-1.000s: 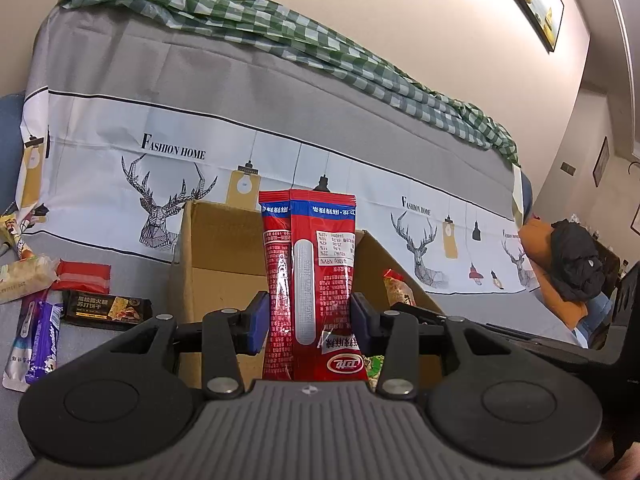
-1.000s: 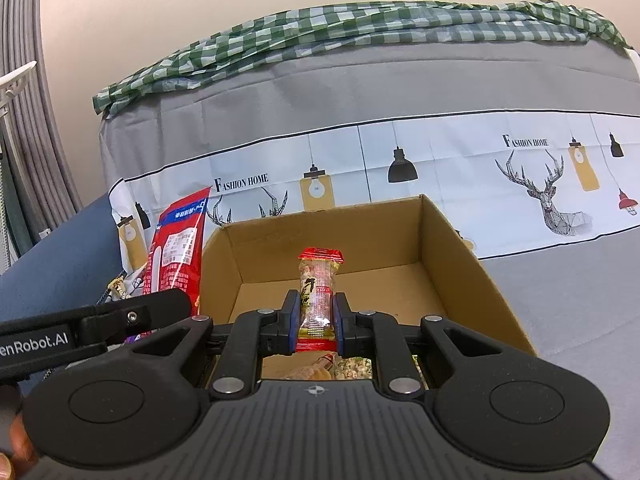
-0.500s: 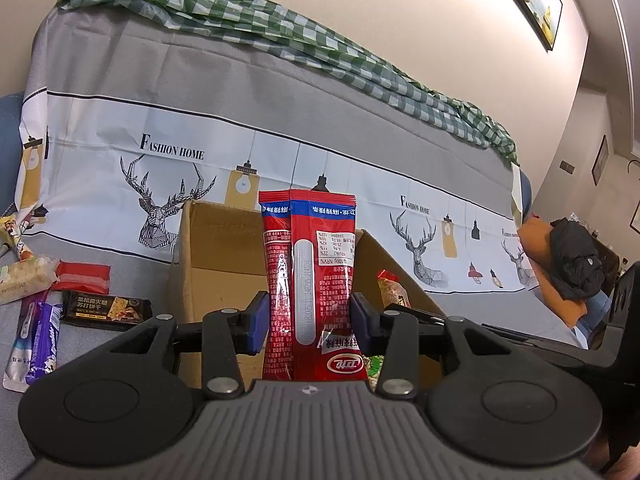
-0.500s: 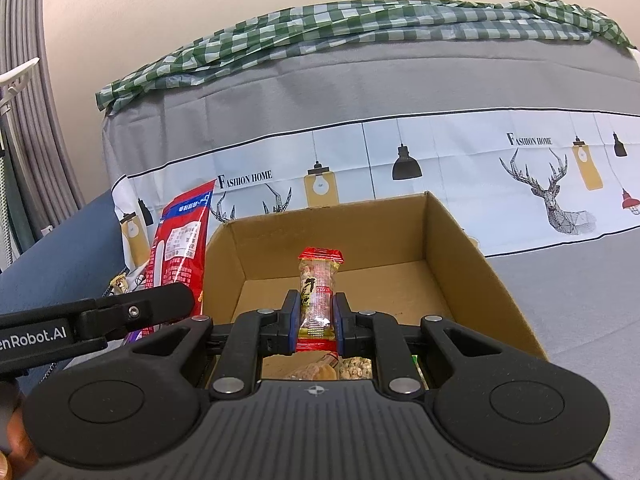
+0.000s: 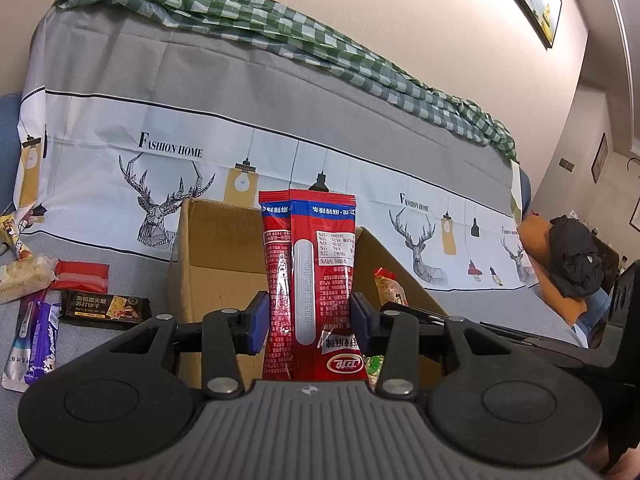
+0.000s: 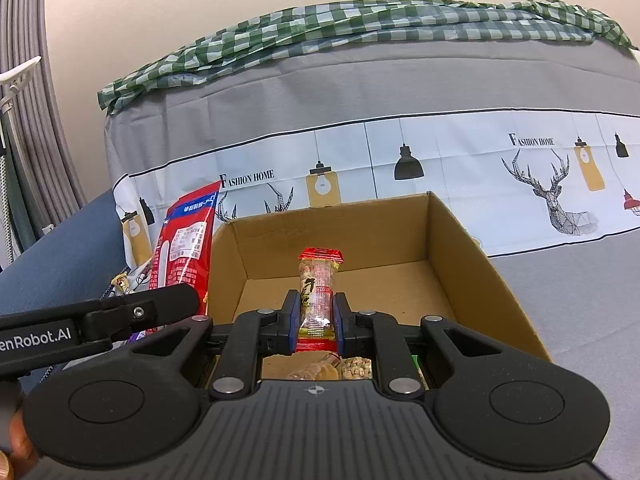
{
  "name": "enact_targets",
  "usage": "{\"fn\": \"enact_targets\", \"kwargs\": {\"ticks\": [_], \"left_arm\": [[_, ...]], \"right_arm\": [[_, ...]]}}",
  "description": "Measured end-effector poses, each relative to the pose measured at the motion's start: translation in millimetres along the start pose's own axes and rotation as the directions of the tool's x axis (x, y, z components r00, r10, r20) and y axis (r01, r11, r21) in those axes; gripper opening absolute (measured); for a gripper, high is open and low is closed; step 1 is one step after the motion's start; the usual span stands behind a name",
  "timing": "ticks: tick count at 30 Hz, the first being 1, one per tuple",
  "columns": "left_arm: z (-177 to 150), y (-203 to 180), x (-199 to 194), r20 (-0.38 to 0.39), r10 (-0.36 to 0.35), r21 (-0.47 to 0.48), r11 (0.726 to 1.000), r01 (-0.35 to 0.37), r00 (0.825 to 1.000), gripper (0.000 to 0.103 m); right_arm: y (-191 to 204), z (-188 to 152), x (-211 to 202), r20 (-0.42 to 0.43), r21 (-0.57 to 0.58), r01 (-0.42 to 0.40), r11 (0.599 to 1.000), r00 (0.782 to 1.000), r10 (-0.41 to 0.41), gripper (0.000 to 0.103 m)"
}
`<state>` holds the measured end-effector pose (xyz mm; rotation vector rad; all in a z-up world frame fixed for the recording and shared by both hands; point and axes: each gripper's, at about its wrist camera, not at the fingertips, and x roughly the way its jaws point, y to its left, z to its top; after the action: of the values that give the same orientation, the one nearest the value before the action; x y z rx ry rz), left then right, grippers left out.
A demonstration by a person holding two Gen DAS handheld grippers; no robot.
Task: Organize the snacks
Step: 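Lower both snacks into the box and open both grippers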
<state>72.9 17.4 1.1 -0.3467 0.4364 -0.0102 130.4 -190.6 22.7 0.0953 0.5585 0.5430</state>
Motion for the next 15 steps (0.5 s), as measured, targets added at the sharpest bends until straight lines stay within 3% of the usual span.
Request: {"fn": "enact_targets", "kwargs": {"ticks": [15], "left_arm": [[-0.7, 0.7, -0.5, -0.003, -0.008, -0.006, 1.000, 0.008, 1.000, 0.047]], "right_arm": [[-0.2, 0.5, 0.2, 0.000, -0.001, -0.001, 1.000, 1.000, 0.001, 0.017]]}}
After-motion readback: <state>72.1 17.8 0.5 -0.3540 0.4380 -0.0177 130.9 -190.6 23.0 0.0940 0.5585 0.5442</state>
